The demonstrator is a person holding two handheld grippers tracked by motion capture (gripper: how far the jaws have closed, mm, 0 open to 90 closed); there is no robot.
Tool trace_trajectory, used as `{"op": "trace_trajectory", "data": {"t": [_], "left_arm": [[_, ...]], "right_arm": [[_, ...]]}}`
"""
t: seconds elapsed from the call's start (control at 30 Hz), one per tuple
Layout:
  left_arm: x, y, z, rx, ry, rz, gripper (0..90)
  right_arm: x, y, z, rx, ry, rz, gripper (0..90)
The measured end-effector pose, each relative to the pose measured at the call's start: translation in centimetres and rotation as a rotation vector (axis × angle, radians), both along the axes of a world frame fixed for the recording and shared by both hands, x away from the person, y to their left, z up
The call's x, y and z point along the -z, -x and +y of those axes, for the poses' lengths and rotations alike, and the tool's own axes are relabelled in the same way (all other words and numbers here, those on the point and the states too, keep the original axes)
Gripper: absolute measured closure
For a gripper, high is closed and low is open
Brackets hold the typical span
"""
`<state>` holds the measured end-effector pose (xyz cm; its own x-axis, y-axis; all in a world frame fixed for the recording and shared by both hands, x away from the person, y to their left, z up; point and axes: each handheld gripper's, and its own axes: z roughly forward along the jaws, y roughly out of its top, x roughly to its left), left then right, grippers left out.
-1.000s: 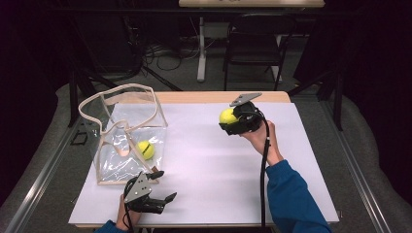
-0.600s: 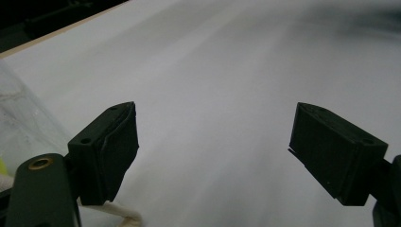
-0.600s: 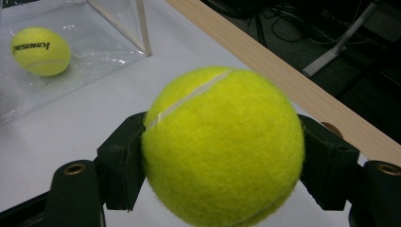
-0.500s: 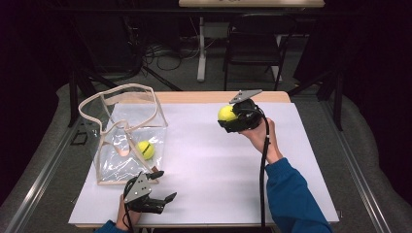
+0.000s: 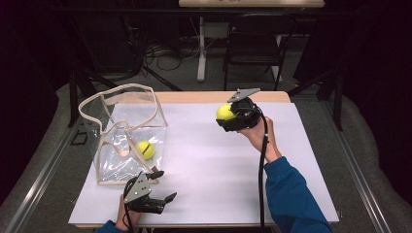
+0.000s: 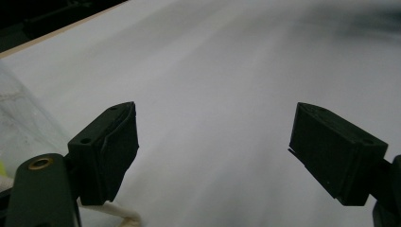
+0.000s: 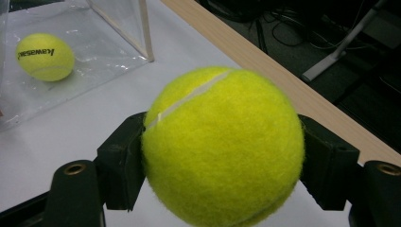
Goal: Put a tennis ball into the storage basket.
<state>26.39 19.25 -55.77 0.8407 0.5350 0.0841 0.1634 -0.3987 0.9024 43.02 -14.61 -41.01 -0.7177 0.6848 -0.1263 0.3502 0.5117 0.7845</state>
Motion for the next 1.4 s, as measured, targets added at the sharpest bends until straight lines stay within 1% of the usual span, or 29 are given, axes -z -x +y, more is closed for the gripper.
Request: {"op": "trace_trajectory", "data": {"t": [0.03,0.4,0.5,0.53,0.67,0.8,1.03,1.17,1.4], "left_arm": [[0.0,0.0,0.0,0.0,0.0,0.0,16.0],[0.0,0.0,0.0,0.001,0.001,0.001,16.0],[0.0,0.0,0.0,0.001,0.0,0.003,16.0],[0.0,0.0,0.0,0.001,0.0,0.003,16.0],[0.0,0.0,0.0,0.003,-0.002,0.004,16.0],[0.0,0.0,0.0,0.002,-0.001,0.004,16.0],[0.0,0.0,0.0,0.003,-0.003,0.004,16.0],[0.0,0.0,0.0,0.003,-0.003,0.005,16.0],[0.0,0.0,0.0,0.004,-0.004,0.005,16.0]], "right_arm": [[-0.4,-0.1,0.3,-0.005,-0.002,-0.007,26.2],[-1.5,-0.2,1.0,-0.018,-0.004,-0.025,26.2],[-1.5,-0.2,1.0,-0.018,-0.004,-0.025,26.2],[-1.8,-0.3,1.3,-0.022,0.001,-0.031,26.2],[-1.8,-0.3,1.3,-0.022,0.001,-0.031,26.2],[-2.1,-0.4,1.7,-0.027,0.002,-0.036,26.2],[-2.4,-0.5,2.1,-0.038,-0.006,-0.045,26.2],[-2.6,-0.6,2.4,-0.037,-0.021,-0.045,26.2],[-3.0,-0.8,2.9,-0.044,-0.022,-0.051,26.2]]}}
